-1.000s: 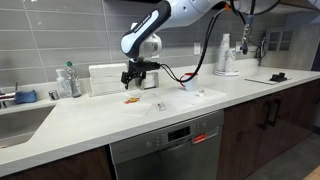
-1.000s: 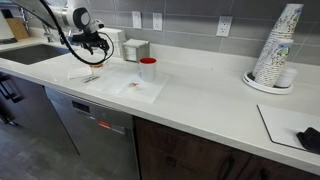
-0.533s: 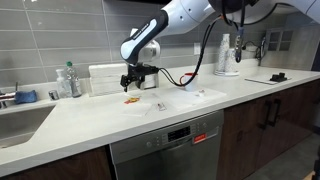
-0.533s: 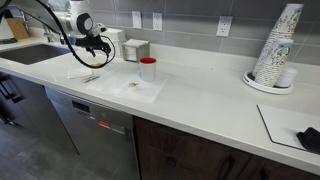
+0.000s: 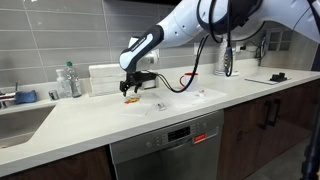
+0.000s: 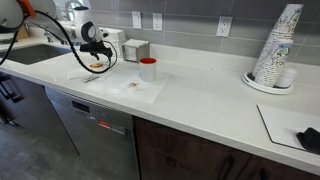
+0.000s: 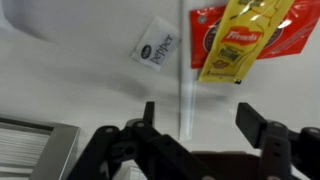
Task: Pick up the spoon near the orange and the yellow sachets and move it to the right on the paper towel
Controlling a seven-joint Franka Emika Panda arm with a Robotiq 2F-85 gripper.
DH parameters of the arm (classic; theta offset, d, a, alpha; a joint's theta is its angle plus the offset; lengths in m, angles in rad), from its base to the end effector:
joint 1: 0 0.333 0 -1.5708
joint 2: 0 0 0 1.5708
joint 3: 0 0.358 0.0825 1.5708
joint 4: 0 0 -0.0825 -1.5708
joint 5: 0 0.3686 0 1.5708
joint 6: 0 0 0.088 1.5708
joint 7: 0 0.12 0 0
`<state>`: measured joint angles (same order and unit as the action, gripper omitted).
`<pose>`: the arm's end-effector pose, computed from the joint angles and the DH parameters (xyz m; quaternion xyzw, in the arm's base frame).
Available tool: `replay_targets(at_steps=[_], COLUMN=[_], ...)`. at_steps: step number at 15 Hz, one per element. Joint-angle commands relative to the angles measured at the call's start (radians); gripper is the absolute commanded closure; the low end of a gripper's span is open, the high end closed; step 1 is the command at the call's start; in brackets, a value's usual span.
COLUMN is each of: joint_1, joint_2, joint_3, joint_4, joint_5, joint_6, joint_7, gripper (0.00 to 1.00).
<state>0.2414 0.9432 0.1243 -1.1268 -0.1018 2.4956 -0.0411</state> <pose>0.7895 0.2599 0.3027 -0.9571 -0.1949 -0.2107 0.0396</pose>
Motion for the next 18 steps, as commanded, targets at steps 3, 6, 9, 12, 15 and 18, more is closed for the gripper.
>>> replay_targets(at_steps=[3,6,9,12,15,18], joint_1=[0.023,0.025,0.028,0.033,0.032,0.032], joint_2=[0.098,0.116,0.124,0.123,0.120,0.115], joint_3=[-0.031,-0.036,-0.040,-0.040,-0.037,-0.035], joint_4=[0.123,0.152,0.170,0.174,0.173,0.172], joint_5=[-0.001,0.000,0.000,-0.002,-0.011,-0.009], joint_6=[0.000,-0.006,-0.020,-0.048,-0.063,-0.067], joint_7=[0.009,0.009,0.010,0.005,0.005,0.005], gripper=[0.48,0.58,0.75,0.81,0.92,0.99])
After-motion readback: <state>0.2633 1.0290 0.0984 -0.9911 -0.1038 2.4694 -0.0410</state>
